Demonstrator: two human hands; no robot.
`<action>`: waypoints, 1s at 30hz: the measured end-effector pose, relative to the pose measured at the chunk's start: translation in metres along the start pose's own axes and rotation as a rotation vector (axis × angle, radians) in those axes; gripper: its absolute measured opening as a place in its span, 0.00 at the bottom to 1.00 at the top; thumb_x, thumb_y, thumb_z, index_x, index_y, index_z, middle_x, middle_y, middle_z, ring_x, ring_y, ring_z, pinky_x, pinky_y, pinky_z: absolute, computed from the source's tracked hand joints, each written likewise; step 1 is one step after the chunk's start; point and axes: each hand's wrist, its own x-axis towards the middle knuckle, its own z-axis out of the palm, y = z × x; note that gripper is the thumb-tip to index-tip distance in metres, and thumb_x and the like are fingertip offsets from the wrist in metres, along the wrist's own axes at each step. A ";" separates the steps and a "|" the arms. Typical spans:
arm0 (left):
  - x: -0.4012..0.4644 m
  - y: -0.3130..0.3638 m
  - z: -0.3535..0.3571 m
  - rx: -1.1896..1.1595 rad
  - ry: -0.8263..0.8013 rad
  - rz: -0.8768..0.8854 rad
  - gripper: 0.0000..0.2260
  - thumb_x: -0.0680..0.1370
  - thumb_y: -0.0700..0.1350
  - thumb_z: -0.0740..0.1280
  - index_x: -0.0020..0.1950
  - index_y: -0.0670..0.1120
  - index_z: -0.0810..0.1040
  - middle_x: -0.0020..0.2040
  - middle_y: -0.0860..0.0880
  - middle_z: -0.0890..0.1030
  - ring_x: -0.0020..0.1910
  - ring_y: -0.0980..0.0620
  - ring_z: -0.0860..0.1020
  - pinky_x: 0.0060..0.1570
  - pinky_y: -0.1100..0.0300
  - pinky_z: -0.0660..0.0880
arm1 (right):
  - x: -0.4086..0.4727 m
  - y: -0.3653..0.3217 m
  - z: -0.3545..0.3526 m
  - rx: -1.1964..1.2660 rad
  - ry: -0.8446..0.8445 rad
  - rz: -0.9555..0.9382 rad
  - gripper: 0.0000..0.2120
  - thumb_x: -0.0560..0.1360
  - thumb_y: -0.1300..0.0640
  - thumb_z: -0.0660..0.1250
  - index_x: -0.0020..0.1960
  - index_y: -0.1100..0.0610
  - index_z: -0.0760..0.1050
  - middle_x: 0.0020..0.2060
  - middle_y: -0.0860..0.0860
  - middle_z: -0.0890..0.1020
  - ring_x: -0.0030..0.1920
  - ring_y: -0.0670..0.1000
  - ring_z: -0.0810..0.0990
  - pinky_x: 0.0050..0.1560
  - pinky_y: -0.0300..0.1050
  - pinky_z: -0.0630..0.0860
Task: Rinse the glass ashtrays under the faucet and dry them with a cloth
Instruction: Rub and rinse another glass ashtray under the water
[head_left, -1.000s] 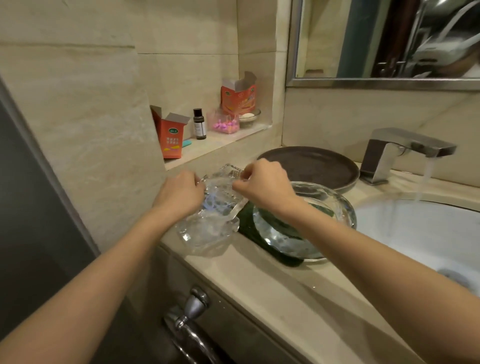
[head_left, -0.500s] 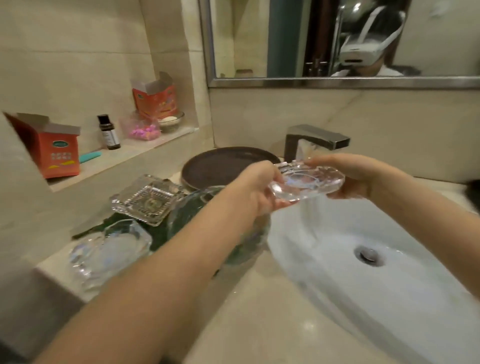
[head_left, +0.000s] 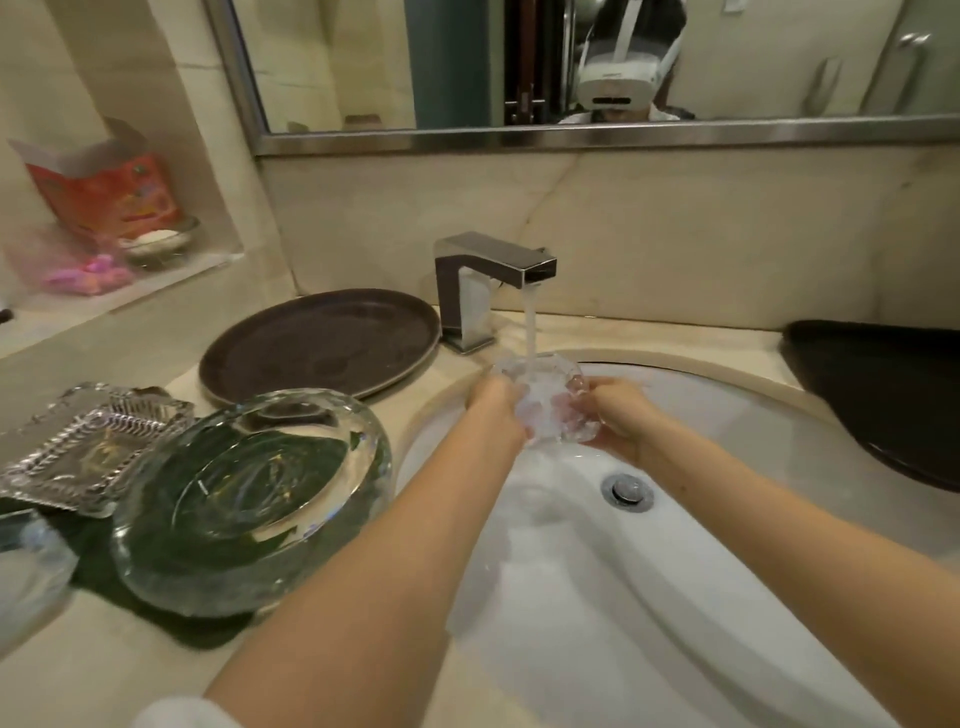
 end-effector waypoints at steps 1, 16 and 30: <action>0.004 -0.003 0.000 -0.037 -0.001 -0.009 0.17 0.82 0.43 0.52 0.69 0.48 0.72 0.69 0.47 0.72 0.47 0.49 0.77 0.32 0.61 0.64 | 0.000 0.004 0.000 0.037 0.004 -0.004 0.11 0.76 0.74 0.55 0.48 0.61 0.72 0.38 0.55 0.77 0.35 0.50 0.75 0.34 0.44 0.74; 0.021 -0.027 -0.012 0.672 0.069 0.349 0.28 0.68 0.51 0.76 0.62 0.43 0.70 0.55 0.48 0.74 0.57 0.45 0.75 0.53 0.57 0.72 | 0.006 0.024 -0.002 0.215 -0.023 -0.073 0.12 0.77 0.71 0.59 0.60 0.70 0.70 0.42 0.58 0.80 0.39 0.54 0.80 0.43 0.45 0.78; 0.013 -0.019 -0.002 0.244 -0.212 0.186 0.15 0.80 0.31 0.55 0.65 0.38 0.70 0.50 0.40 0.80 0.35 0.49 0.79 0.33 0.57 0.78 | 0.004 0.018 -0.007 0.281 0.110 -0.105 0.09 0.81 0.65 0.54 0.49 0.63 0.72 0.37 0.56 0.78 0.35 0.53 0.78 0.33 0.43 0.77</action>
